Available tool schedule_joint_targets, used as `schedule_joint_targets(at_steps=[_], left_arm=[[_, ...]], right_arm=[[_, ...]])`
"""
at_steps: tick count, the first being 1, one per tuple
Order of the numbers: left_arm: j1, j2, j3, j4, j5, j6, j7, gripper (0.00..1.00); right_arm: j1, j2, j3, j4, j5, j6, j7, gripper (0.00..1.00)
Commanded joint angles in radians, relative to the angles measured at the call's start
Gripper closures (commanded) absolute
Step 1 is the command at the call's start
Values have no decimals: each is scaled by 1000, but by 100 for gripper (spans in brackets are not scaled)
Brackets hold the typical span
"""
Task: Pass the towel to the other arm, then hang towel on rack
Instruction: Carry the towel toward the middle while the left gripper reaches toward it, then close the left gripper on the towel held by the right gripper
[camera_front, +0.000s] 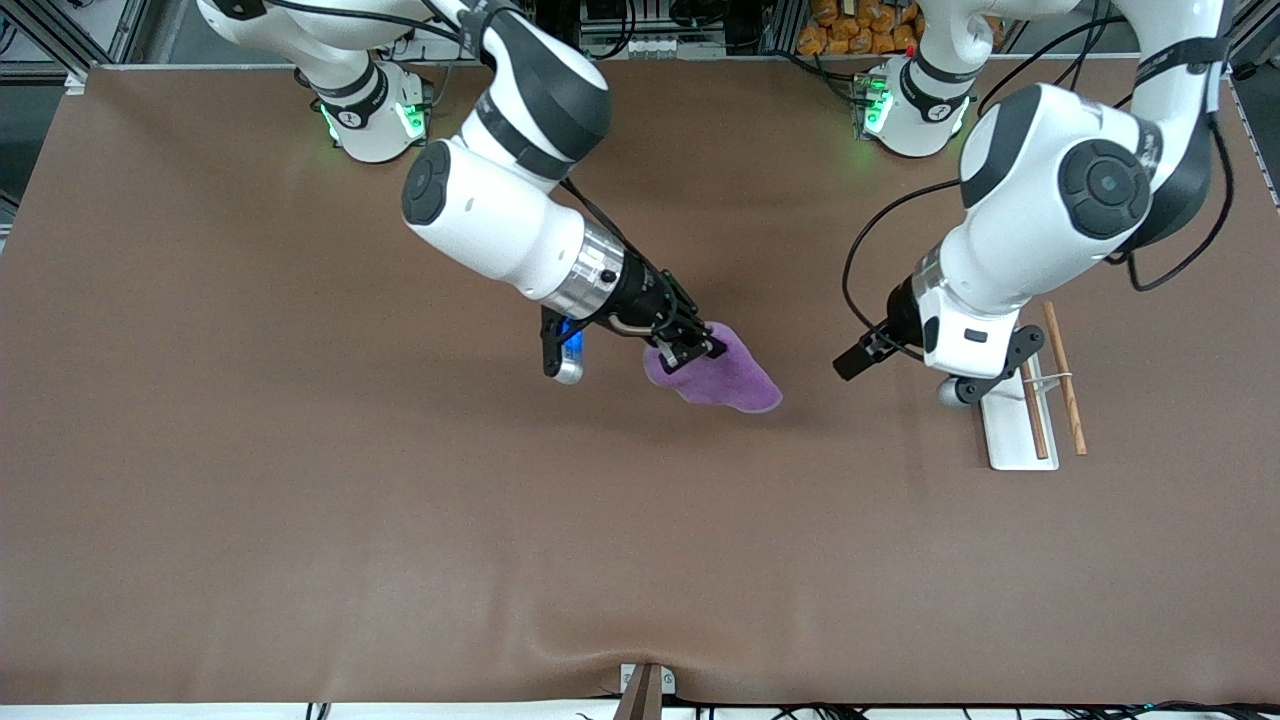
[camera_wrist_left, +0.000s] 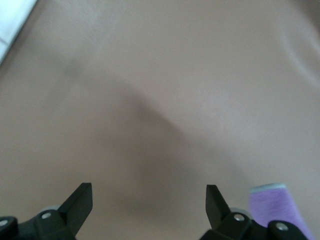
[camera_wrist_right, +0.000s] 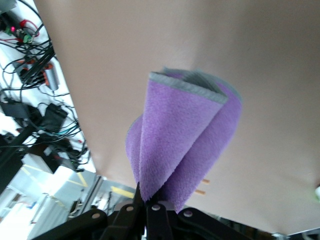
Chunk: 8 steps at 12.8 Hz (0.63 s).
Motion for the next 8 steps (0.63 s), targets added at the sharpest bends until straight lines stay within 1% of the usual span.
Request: schedule_joint_targets(at_steps=[1,3,5,6,8], left_arm=[[-6,21,1,25,-44,52,-122,0],[-4,44,2,52,-96,72,-164,0],[2,60,2,61,-112,81,-196,0],[5,66,4,65,-121,90,-205,0],[-1,76,4,68,-153,133,-225,0]], right_arm=[[32,43,-11,53,18,50,41,100],[32,51,-13,55,19,58,43,100],[28,51,-13,55,19,85,89,100],[30,52,-13,55,19,125,113,100],[32,55,-13,55,19,142,133,100]])
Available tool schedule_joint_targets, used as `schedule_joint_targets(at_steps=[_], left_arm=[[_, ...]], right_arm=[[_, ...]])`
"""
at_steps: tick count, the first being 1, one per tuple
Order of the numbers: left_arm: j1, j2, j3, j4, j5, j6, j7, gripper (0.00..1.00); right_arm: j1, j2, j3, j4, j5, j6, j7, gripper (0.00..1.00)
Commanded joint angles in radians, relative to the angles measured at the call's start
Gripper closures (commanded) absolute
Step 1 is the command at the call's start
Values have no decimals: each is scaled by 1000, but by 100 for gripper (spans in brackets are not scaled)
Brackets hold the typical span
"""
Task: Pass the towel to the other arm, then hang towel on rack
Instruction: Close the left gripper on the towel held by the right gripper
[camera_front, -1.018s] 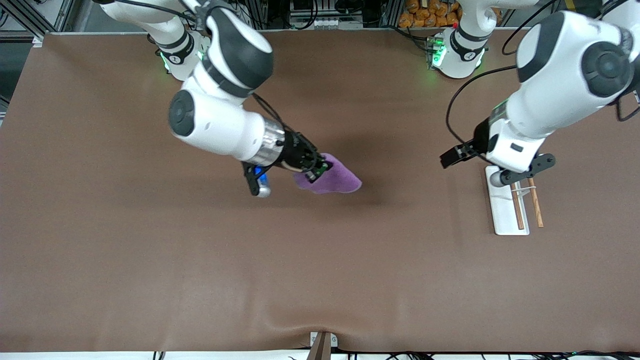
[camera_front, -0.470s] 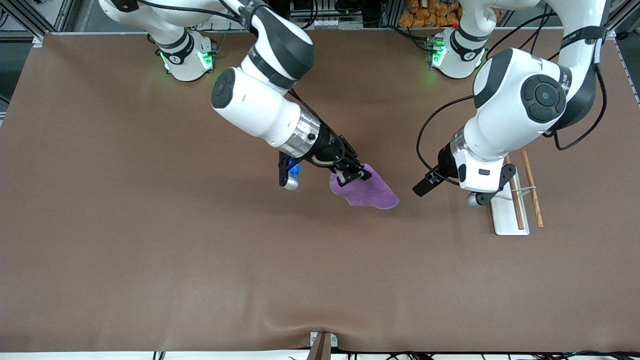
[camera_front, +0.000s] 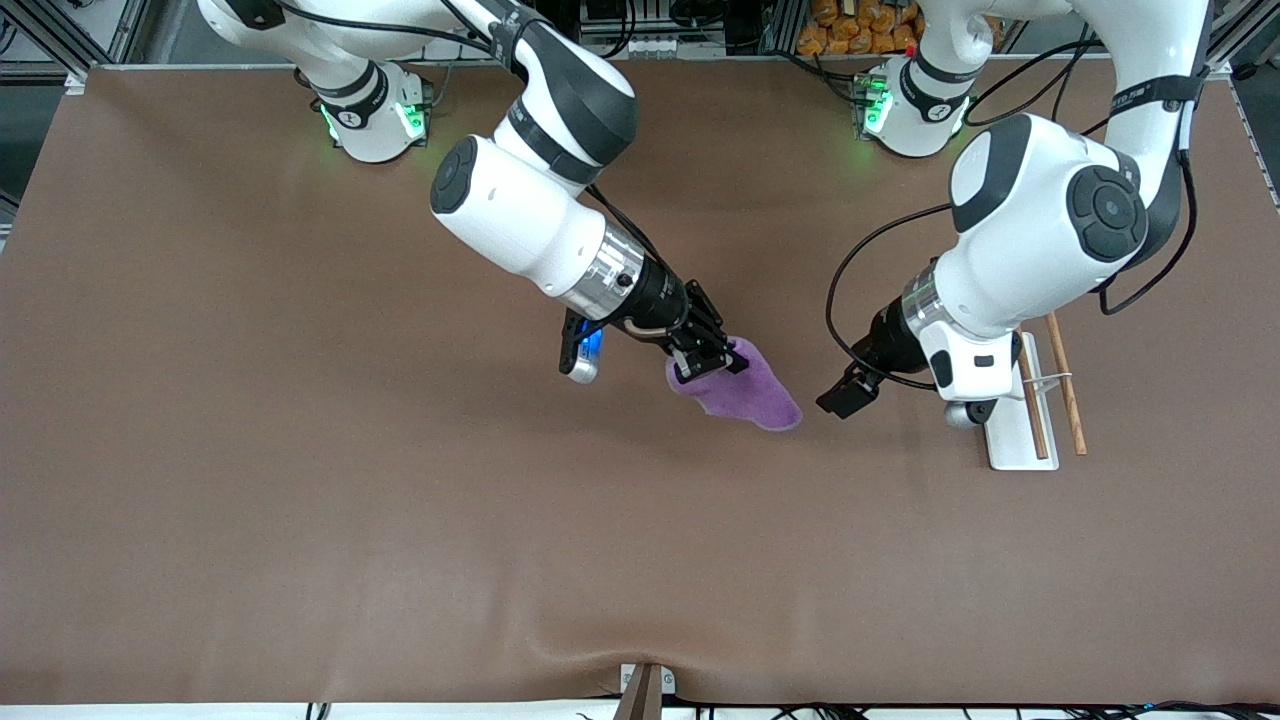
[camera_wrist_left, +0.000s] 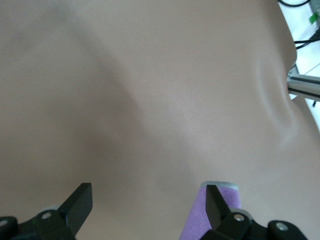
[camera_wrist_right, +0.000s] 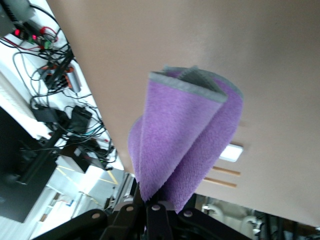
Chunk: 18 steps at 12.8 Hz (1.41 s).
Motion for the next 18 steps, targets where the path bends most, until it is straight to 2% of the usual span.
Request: schedule_joint_targets(at_steps=[1,6,10,14,18], left_arm=[[-2,32,1,31,-44,39,-43,0],[4,90,1,100,-122,68,-81,0],[-8,121,1,103,-129,134,-121,1],[-8,127,1,117,-161,136,-123,17],[-10,141,-1,123,-168,145,-132,22]], right_arm=[[7,29,-3,42,18,15,33,100],[9,35,-1,52,20,23,38,100],[10,47,-1,59,20,72,99,100],[10,47,-1,59,20,71,99,100],[10,47,-1,57,20,71,99,100]])
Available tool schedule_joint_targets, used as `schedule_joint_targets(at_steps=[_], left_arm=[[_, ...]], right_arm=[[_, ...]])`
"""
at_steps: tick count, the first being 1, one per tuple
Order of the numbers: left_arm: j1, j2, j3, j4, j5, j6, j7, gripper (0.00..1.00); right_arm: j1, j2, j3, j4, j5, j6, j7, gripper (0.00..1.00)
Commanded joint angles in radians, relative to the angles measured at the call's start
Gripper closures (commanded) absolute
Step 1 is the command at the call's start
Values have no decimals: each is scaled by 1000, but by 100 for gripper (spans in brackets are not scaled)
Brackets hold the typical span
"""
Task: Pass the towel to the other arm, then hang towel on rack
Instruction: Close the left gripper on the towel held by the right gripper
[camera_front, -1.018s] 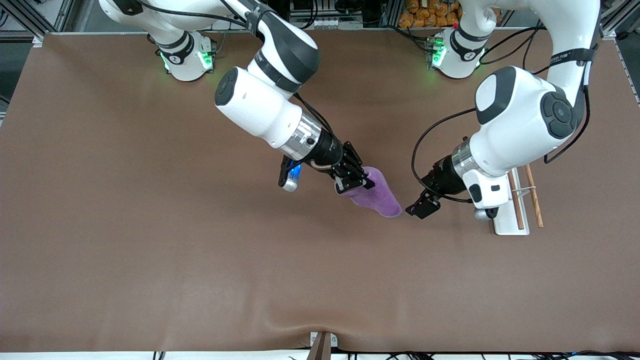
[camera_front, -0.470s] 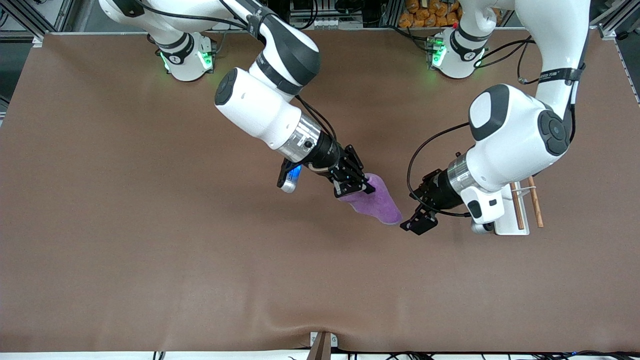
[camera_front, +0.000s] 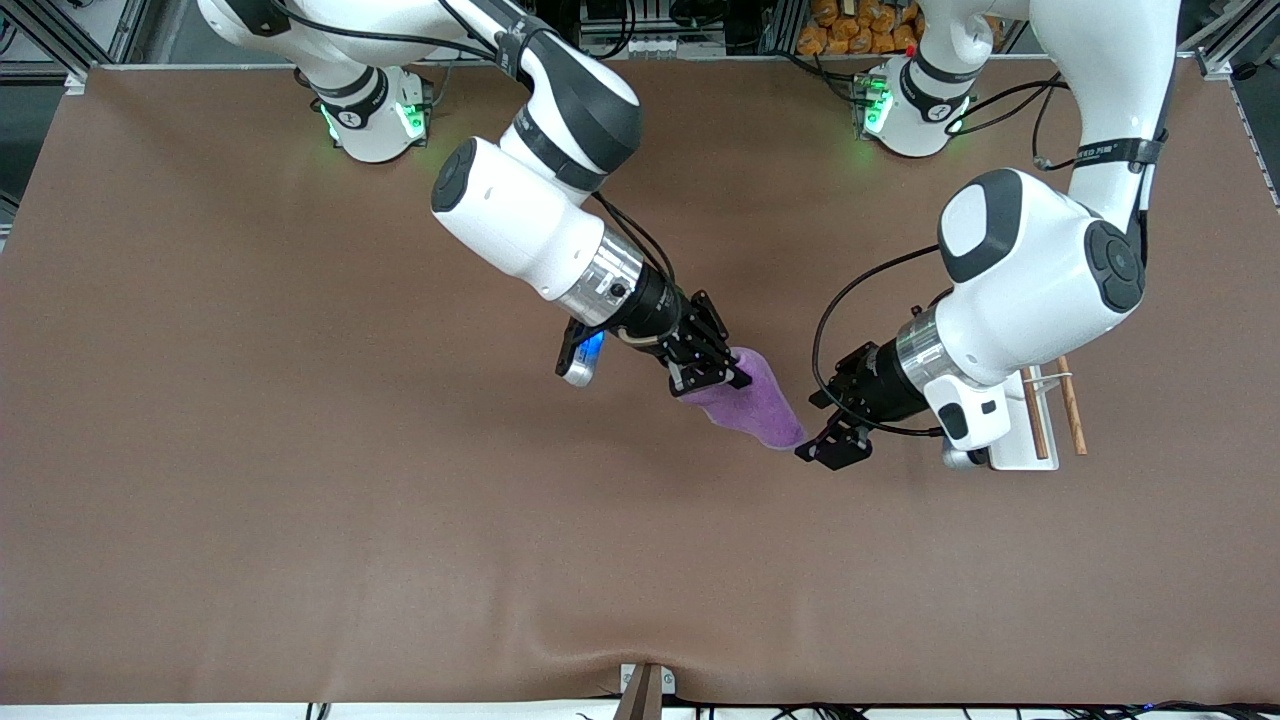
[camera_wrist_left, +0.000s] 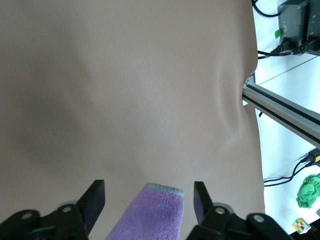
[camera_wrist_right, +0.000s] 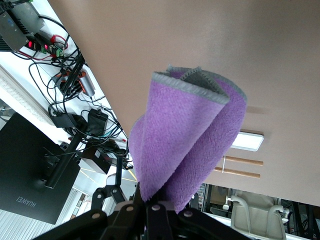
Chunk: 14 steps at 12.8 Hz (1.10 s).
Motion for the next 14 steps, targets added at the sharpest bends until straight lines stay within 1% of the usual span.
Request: schedule_joint_targets(at_steps=[1,4,5,6,7,10,11,12,14], left_arm=[[-8,25,0,29,-16,10,-23,22],[-11,39,0,41,-18,20,-26,25],[-11,47,0,45,-18,26,-30,28],[-14,48,0,48,-18,37,-38,28],[-23,48,0,48,-16,39,-44,33],[-25,41,0,48,-15,37,-46,73],[-25,38,0,48,-13,37,-47,94],[-25,33,0,48,-15,37,-53,100],[-25,33,0,48,-4,37,-58,100]], right_arm=[[9,25,-4,41,19,7,13,100],[9,25,-4,42,19,7,13,100],[9,25,-4,41,19,7,15,100],[9,25,-4,42,19,7,15,100],[9,25,-4,42,19,7,15,100],[9,25,-4,42,19,7,15,100],[9,25,-4,41,19,7,15,100],[9,25,-4,42,18,7,15,100],[9,25,-4,41,18,7,15,100]])
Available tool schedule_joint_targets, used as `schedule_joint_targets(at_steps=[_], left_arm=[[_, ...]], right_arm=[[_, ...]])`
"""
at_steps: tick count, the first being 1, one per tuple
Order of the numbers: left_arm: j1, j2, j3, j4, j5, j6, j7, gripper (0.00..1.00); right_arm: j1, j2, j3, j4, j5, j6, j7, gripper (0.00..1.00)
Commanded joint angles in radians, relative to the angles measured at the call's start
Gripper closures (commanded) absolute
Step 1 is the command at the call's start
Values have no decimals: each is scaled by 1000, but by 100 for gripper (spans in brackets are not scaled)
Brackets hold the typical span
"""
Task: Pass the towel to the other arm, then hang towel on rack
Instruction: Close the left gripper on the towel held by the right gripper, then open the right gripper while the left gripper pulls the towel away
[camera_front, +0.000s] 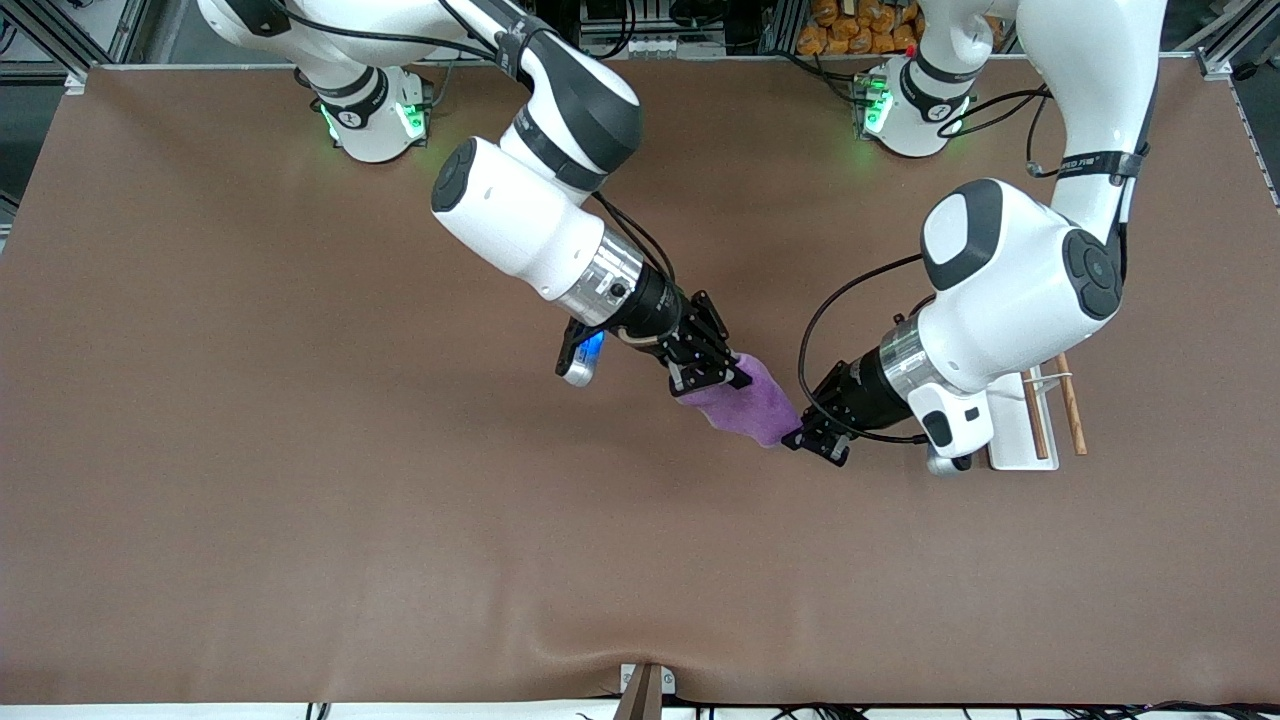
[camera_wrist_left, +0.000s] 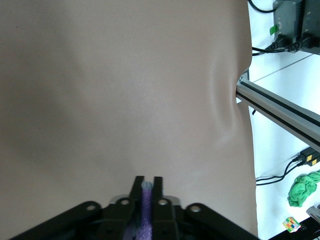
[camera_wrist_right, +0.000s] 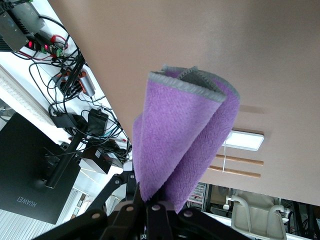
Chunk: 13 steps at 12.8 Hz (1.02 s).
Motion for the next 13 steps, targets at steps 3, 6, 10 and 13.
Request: schedule_joint_targets(at_steps=[3,6,10,13], left_arm=[[1,-28,4,13,1,-35,-19,100],[13,-63,7,13,71,-157,76,100],[10,-68,6,4,214,-248,169,100],[12,-66,6,-1,226,-250,175,100]], right_arm=[[9,24,-4,40,18,6,13,100],[7,23,-4,40,18,6,15,61],[7,17,-7,37,6,-5,10,0],[0,11,-7,39,7,-26,9,0]])
